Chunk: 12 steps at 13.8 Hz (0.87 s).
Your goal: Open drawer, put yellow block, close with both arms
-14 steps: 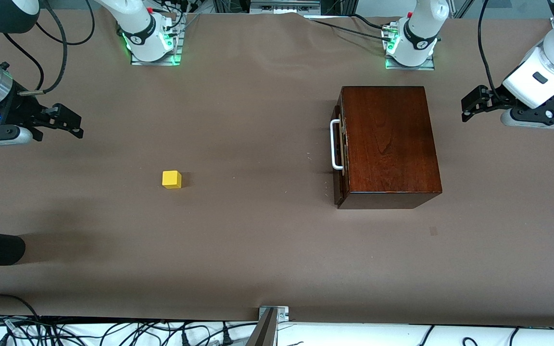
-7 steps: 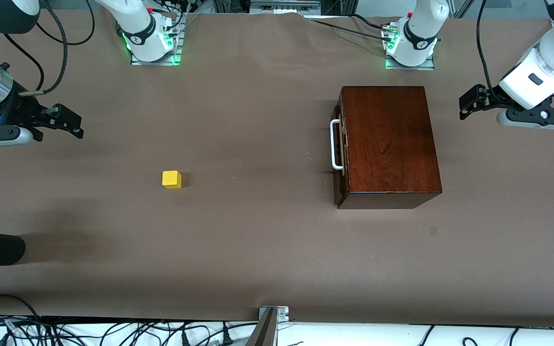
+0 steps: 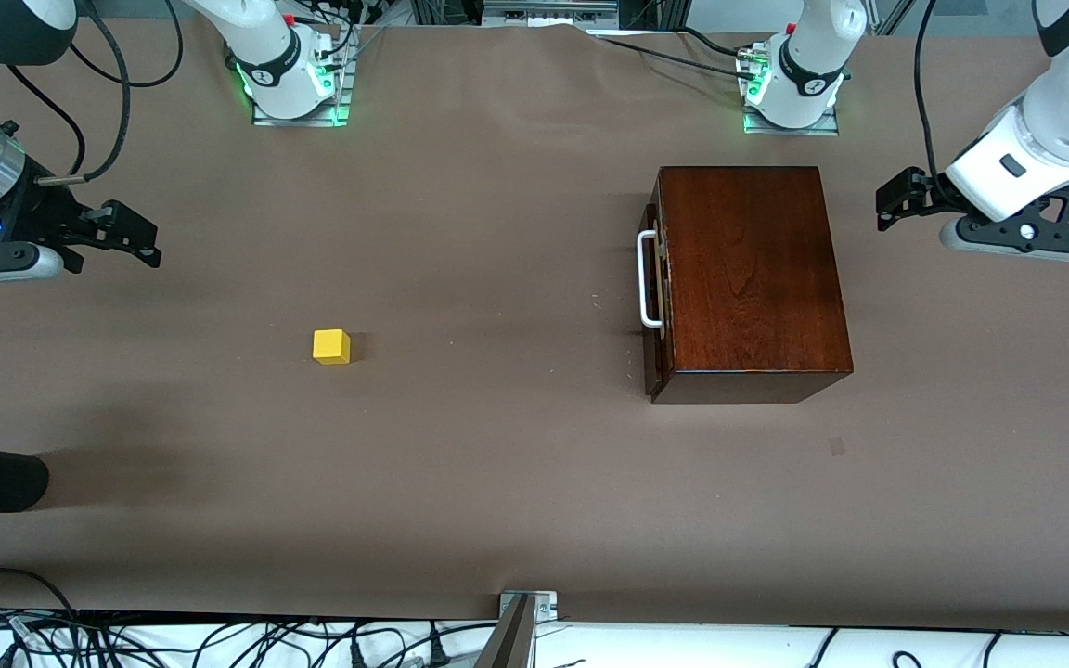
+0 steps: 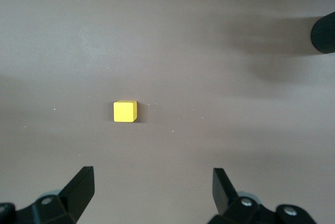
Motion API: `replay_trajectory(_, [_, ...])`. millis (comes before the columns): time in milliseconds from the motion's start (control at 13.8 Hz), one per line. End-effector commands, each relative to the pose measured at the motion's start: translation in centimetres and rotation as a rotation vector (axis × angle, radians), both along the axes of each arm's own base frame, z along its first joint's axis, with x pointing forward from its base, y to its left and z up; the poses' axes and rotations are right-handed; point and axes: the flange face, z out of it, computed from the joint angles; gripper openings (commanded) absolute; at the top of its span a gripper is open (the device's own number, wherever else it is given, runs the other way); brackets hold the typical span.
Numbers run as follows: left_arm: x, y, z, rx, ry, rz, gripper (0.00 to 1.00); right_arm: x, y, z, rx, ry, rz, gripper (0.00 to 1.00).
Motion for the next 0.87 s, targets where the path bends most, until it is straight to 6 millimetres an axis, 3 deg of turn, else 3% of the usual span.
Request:
replay_trajectory(0, [0.4,-4.8,-0.9,-0.019,0.018,-0.077,1.0,0.3,-0.1,0.6,-0.003,-0.009,0.004,1.0])
replay_trajectory(72, [0.8,-7.1,-0.9,-0.048,0.004,-0.081,1.0,0.4,0.0,0.8,-0.005,-0.014,0.01,1.0])
replay_trajectory(434, [1.6,-18.7,-4.2,-0.085,0.011,-0.004,1.0,0.4,-0.2,0.9,-0.003,-0.009,0.012,1.0])
replay_trajectory(506, [1.6,-20.6,-5.4,-0.065,0.021,0.014,1.0,0.4,-0.1,0.9,-0.003,-0.009,0.009,1.0])
replay_trajectory(651, [0.0,-26.5,-8.3,-0.028,0.011,-0.018,1.0,0.4,-0.2,1.0,-0.003,-0.012,0.005,1.0])
replay_trajectory(796, [-0.5,-30.0,-11.0,-0.003,-0.038,-0.019,1.0,0.4,-0.2,0.9,-0.001,-0.012,0.002,1.0])
